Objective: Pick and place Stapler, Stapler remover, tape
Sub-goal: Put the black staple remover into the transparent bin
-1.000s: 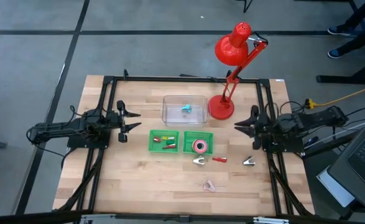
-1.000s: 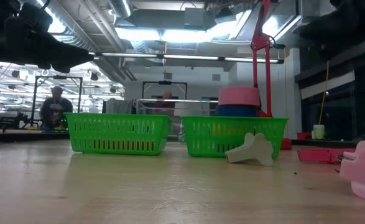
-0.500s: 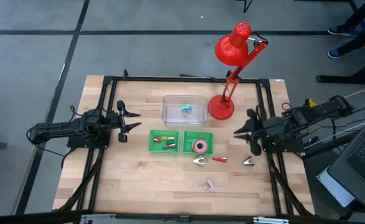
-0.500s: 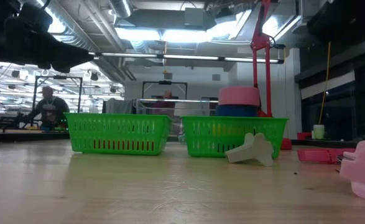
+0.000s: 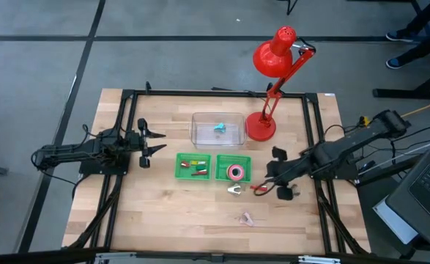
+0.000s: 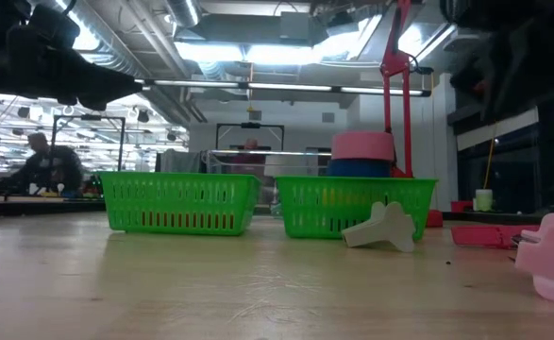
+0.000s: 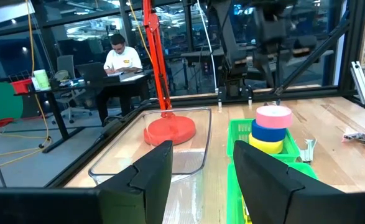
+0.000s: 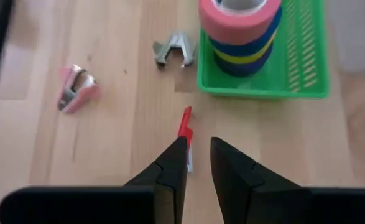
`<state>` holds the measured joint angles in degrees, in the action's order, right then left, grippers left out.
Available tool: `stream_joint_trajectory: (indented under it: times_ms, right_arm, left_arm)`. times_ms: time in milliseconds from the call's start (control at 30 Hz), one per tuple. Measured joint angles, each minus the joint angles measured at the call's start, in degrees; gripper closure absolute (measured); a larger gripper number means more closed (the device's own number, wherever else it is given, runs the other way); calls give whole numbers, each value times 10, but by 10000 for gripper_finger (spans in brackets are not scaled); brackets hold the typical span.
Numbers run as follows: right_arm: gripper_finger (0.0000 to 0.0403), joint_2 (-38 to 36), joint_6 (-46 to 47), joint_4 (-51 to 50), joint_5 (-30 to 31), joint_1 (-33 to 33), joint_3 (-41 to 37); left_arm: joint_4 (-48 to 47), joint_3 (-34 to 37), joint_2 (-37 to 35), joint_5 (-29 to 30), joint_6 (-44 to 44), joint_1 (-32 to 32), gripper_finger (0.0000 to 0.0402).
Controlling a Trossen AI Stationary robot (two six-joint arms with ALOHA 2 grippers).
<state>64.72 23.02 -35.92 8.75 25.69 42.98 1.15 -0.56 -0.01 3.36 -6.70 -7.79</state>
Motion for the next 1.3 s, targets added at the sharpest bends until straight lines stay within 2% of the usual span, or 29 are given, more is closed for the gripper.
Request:
stream_joint_trajectory:
  times_ms: [333,467,1033,1133,1300]
  right_arm:
    - [331,136,32,116,-9,-1,0]
    - [330,169,36,136,-11,0,0]
    - [328,203,81,143,-23,5,0]
    - [302,197,102,133,-28,11,0]
    - [224,166,149,66,-63,31,0]
  left_arm:
    - [1,0,0,0,0,0,233]
    - [3,0,0,0,0,0,233]
    - [3,0,0,0,0,0,233]
    - [3,0,0,0,0,0,233]
    - [3,0,0,0,0,0,233]
